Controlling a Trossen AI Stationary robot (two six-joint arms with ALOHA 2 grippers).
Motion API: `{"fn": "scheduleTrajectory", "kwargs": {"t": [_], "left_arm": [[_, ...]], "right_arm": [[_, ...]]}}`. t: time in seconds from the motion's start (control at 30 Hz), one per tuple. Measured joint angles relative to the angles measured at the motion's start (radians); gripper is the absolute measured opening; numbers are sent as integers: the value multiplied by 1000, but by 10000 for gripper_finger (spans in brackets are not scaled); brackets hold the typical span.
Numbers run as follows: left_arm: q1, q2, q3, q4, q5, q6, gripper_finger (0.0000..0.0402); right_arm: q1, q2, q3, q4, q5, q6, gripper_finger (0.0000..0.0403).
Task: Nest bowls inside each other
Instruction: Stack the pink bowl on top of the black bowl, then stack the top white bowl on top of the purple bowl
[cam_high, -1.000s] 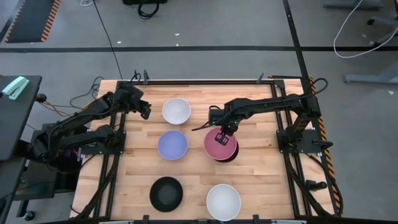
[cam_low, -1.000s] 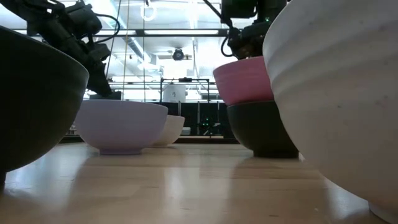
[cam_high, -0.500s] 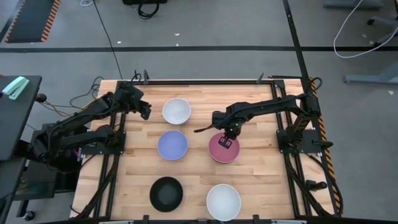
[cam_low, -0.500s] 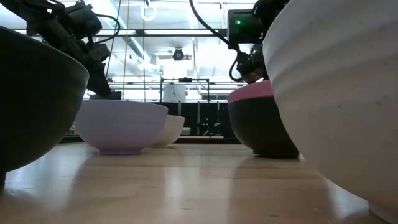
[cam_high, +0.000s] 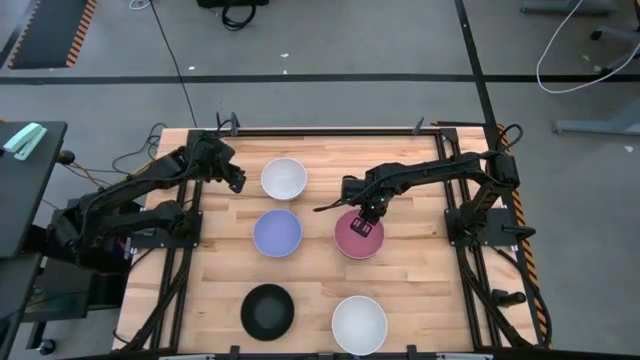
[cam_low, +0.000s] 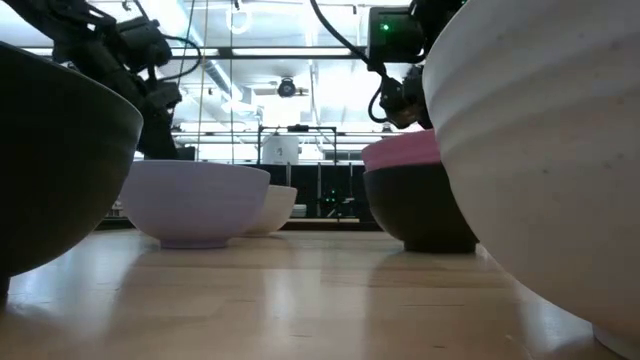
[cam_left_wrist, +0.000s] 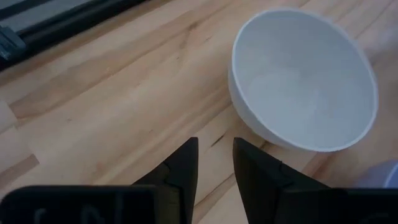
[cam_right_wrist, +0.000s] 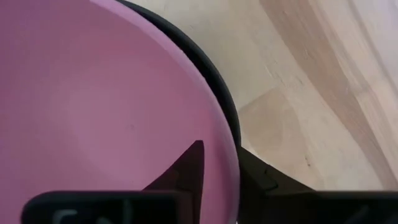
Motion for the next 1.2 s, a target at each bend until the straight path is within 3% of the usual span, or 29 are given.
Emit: {"fn": "scheduleTrajectory", "kwargs": {"t": [0.4,0.7,1.0,1.2], "left_arm": [[0,109,0,129,0,0,107],[1,138,1,260,7,-31,107],[2,258,121,215,8,-50,107],[-3,442,282,21,14,-43,107]], "right_arm": [[0,-20,1,-29,2,20,130],[12,-67,56,-64,65,34,148],[13,-169,78,-77,151,45,144],[34,-209,78,-78,156,60,123]]}}
